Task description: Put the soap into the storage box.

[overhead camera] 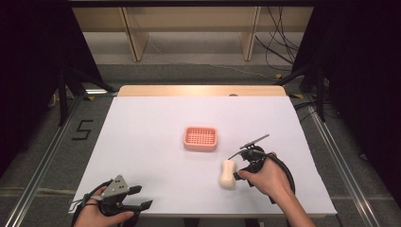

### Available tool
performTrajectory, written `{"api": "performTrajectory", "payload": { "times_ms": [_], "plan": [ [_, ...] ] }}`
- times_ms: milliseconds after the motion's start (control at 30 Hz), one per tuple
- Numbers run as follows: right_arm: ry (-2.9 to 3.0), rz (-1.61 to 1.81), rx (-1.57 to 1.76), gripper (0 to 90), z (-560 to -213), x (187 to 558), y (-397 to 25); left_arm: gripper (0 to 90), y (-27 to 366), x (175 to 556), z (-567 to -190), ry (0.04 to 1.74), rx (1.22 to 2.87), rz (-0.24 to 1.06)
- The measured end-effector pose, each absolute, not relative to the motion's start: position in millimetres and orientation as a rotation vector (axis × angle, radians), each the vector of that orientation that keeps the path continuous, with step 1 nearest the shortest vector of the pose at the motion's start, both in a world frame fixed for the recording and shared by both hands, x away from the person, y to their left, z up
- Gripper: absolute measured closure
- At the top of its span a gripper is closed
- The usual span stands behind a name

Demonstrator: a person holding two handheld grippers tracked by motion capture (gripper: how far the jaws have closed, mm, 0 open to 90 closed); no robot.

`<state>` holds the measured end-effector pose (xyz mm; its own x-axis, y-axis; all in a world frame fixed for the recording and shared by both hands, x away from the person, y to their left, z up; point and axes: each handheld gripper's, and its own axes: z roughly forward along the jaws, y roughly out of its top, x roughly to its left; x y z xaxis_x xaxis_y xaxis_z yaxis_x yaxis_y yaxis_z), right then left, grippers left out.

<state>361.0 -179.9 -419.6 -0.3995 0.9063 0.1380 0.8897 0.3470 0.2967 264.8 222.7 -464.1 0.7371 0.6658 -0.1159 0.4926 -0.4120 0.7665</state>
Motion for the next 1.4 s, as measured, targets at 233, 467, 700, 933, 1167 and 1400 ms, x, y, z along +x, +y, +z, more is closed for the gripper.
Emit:
{"api": "performTrajectory", "payload": {
  "times_ms": [233, 467, 700, 933, 1167, 1400],
  "plan": [
    [2.497, 0.497, 1.708, 42.7, -417.6, 368.9, -161.6, 33.6, 223.1, 264.0, -464.2, 0.855, 2.1, 0.269],
    [2.454, 0.472, 1.787, 42.7, -416.4, 379.8, -150.1, 33.6, 223.0, 264.2, -463.4, 0.858, 2.104, 0.251],
    [2.466, 0.47, 1.757, 40.7, -423.7, 388.1, -146.4, 33.6, 221.4, 263.1, -464.7, 0.895, 2.069, 0.239],
    [2.443, 0.36, 1.916, 40.2, -424.8, 389.0, -134.3, 33.6, 223.6, 263.9, -462.7, 0.852, 2.111, 0.252],
    [2.412, 0.359, 1.963, 39.8, -429.7, 391.2, -131.7, 33.6, 222.9, 264.3, -463.1, 0.859, 2.098, 0.255],
    [2.415, 0.337, 1.971, 38.1, -434.4, 392.9, -129.8, 33.6, 222.1, 263.3, -463.3, 0.866, 2.09, 0.247]
  ]
}}
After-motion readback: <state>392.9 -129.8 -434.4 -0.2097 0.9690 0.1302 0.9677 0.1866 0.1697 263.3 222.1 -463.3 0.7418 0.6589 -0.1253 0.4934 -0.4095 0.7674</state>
